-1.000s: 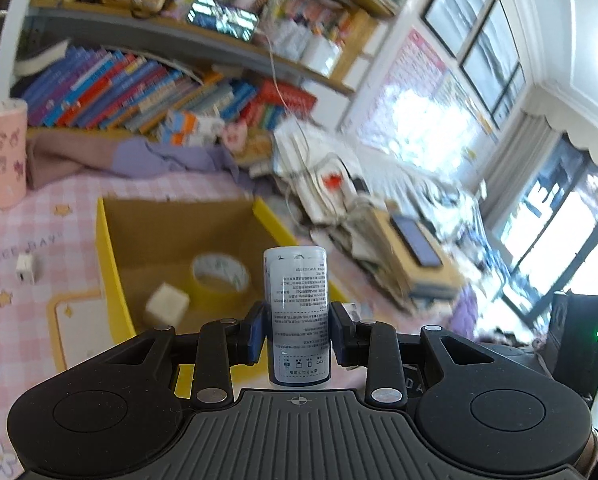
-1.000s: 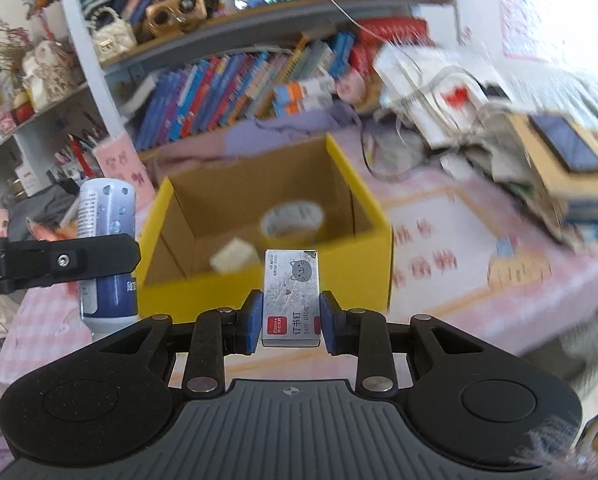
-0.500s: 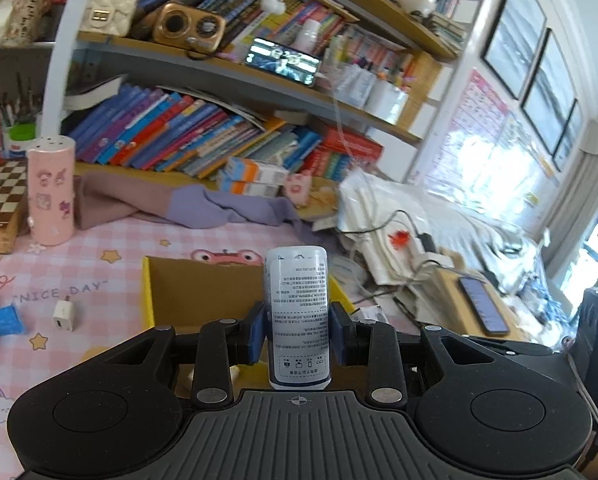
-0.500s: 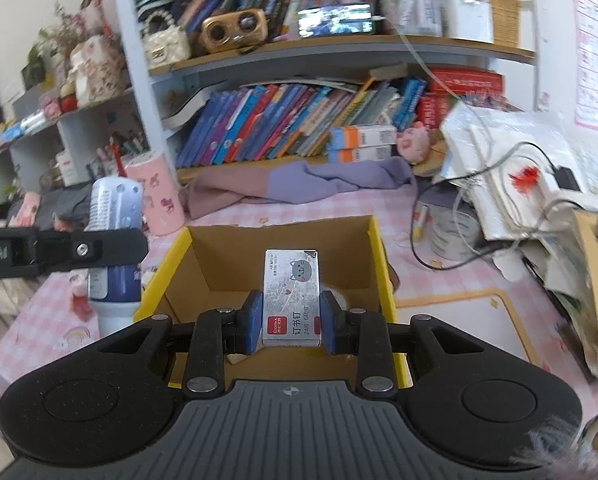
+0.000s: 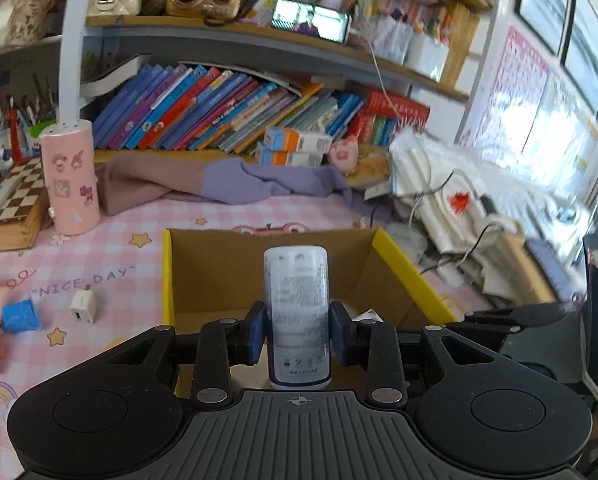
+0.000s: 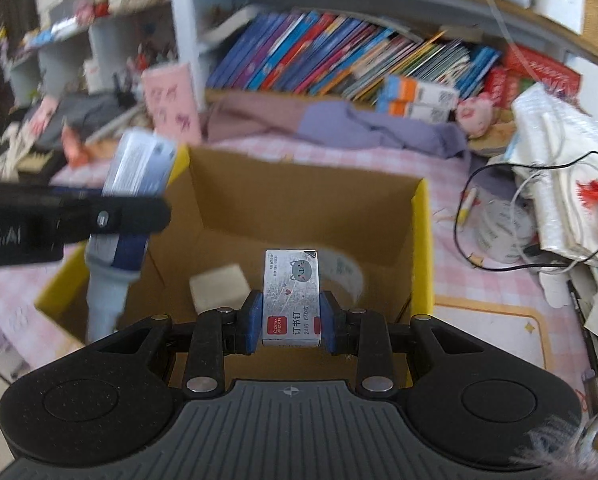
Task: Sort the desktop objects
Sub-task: 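Lower the card box into the yellow box while the left tool lowers the tube inside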
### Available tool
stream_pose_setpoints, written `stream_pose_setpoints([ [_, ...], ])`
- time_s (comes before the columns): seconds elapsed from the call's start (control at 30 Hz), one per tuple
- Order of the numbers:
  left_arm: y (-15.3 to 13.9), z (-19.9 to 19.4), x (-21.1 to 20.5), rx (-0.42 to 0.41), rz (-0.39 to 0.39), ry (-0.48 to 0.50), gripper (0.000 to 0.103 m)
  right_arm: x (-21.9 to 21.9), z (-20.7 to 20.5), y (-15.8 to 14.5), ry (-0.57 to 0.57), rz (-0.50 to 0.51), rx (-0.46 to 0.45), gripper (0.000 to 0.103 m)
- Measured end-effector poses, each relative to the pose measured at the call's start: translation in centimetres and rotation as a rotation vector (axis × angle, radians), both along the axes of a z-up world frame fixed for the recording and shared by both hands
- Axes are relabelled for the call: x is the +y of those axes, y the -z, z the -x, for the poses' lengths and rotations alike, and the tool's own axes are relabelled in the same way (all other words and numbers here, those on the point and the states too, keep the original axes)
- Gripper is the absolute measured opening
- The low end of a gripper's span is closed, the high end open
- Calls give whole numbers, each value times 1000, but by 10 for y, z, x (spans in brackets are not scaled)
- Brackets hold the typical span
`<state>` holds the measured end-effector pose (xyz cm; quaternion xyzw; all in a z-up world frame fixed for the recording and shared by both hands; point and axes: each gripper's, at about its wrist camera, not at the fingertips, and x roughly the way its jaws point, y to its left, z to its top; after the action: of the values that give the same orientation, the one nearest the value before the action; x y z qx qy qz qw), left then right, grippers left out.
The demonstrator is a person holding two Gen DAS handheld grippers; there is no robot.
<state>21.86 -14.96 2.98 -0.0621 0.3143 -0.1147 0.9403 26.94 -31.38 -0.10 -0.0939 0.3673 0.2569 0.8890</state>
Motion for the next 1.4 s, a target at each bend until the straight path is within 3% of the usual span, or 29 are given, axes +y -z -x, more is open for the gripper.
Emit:
stream_pose_setpoints([
  [0.17, 22, -5, -10, 72, -40, 16, 32, 1, -7, 18, -34, 39, 54, 28],
  [0.4, 43, -8, -14, 156, -54, 19, 31, 2, -21, 24, -73, 13, 157, 28],
  [0.67, 44, -8, -19, 154, -100, 15, 31, 8, -30, 28, -131, 47, 211, 28],
  [0.9, 42, -7, -22, 155, -126, 9, 32, 9, -31, 30, -149, 54, 203, 28],
  [1.03, 34, 0, -22, 107, -152, -8, 42, 7, -29, 28, -131, 40, 186, 29],
  [1.1, 28, 4, -19, 83, -141, -19, 46, 5, -26, 25, -122, 27, 173, 32],
  [1.4, 12, 21, -14, 11, -89, -60, 47, -8, -5, 6, -79, -44, 82, 44],
])
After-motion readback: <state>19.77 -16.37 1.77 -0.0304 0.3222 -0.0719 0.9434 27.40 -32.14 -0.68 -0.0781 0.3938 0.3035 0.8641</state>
